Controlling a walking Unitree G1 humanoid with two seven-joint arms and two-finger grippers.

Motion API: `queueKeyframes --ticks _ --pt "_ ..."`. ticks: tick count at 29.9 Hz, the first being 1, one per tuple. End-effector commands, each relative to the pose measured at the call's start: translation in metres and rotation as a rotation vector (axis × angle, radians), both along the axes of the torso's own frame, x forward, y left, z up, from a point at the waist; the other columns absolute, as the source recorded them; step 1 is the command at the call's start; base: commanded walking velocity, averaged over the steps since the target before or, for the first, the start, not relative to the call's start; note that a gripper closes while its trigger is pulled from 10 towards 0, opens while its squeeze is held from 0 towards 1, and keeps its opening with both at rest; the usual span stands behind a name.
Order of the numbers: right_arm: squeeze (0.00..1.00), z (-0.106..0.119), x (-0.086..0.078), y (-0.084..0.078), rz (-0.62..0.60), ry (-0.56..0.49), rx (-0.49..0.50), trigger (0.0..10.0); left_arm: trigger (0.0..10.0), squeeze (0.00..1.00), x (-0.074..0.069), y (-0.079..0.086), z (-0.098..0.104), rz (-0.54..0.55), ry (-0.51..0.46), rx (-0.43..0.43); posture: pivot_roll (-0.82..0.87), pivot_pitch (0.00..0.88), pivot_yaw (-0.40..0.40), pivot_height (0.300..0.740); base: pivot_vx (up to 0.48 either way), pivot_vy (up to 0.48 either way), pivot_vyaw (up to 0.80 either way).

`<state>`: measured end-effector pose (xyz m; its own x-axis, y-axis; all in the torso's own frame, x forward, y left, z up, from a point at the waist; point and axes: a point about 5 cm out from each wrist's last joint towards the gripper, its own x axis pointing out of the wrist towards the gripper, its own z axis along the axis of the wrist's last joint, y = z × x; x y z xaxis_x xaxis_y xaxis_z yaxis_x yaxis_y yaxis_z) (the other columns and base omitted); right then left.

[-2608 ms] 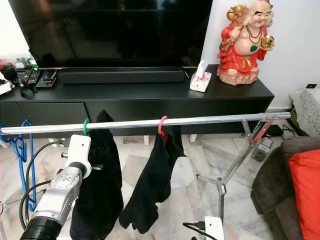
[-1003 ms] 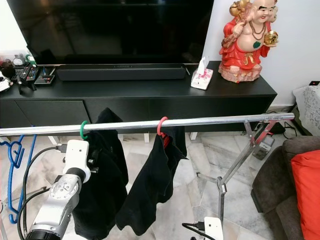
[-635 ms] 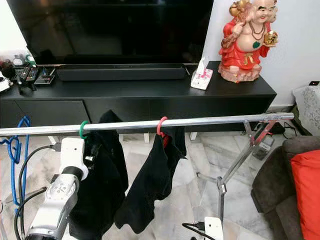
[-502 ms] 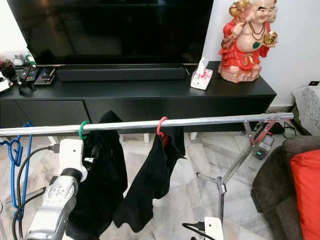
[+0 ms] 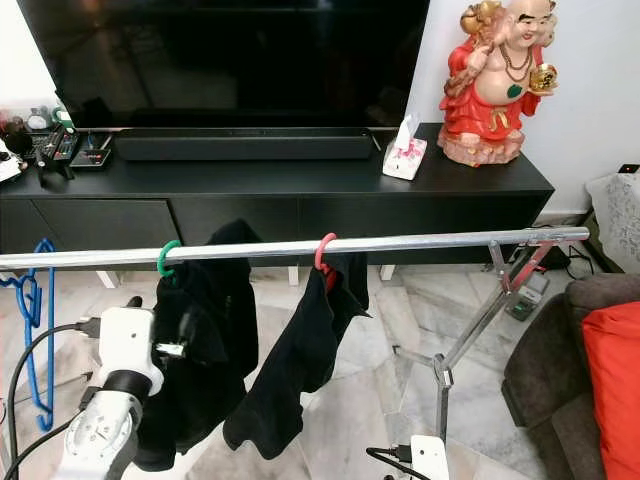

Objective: Hang hanger

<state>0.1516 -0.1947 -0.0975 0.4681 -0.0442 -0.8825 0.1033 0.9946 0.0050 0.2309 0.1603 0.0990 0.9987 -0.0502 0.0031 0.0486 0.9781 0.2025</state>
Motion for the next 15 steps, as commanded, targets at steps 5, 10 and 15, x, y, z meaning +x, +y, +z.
queueKeyframes --ticks 5,10,15 --pt "0.00 0.001 0.000 -0.003 -0.021 -0.023 -0.003 10.0 10.0 0.00 -0.004 -0.008 0.000 -0.028 -0.006 0.025 0.06 0.000 -0.057 0.716 0.000 0.000 0.00" --pt "0.00 0.001 -0.001 -0.003 -0.034 -0.026 0.003 10.0 10.0 0.00 -0.004 -0.008 -0.004 -0.018 0.016 0.017 0.05 0.000 -0.054 0.716 0.000 0.000 0.00" --pt "0.00 0.000 -0.003 -0.004 -0.046 -0.024 0.002 10.0 10.0 0.00 -0.003 -0.005 -0.011 0.016 0.050 -0.020 0.05 0.000 -0.054 0.716 0.000 0.000 0.00"
